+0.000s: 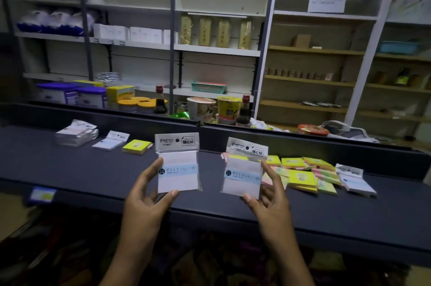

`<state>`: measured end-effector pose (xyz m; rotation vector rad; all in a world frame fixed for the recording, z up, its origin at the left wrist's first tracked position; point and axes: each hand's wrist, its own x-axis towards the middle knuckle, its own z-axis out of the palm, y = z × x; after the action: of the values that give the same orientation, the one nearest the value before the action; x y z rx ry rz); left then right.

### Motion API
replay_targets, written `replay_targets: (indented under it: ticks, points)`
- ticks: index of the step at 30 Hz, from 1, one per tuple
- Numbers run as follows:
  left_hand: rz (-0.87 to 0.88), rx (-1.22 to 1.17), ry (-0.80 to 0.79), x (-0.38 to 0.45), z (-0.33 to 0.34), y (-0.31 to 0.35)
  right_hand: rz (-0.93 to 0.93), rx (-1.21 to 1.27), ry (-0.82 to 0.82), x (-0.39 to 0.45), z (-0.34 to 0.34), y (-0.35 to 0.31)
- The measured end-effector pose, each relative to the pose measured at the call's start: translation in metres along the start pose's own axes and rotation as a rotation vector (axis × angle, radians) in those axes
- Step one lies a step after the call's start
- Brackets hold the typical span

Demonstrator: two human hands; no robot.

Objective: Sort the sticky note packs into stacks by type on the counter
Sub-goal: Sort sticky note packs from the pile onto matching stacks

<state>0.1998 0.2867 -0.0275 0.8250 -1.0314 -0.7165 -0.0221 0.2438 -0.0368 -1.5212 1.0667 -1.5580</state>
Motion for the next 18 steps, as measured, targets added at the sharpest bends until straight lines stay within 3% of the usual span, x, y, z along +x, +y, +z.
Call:
replay_targets:
  ticks: [9,18]
  points:
    - [0.008,0.006,0.069,-0.04,-0.101,0.045,-0.025,-0.007,-0.056,-0.069,0.08,-0.036]
    - [0.007,0.0,0.133,-0.038,-0.149,0.066,-0.032,0.0,-0.102,-0.078,0.13,-0.047]
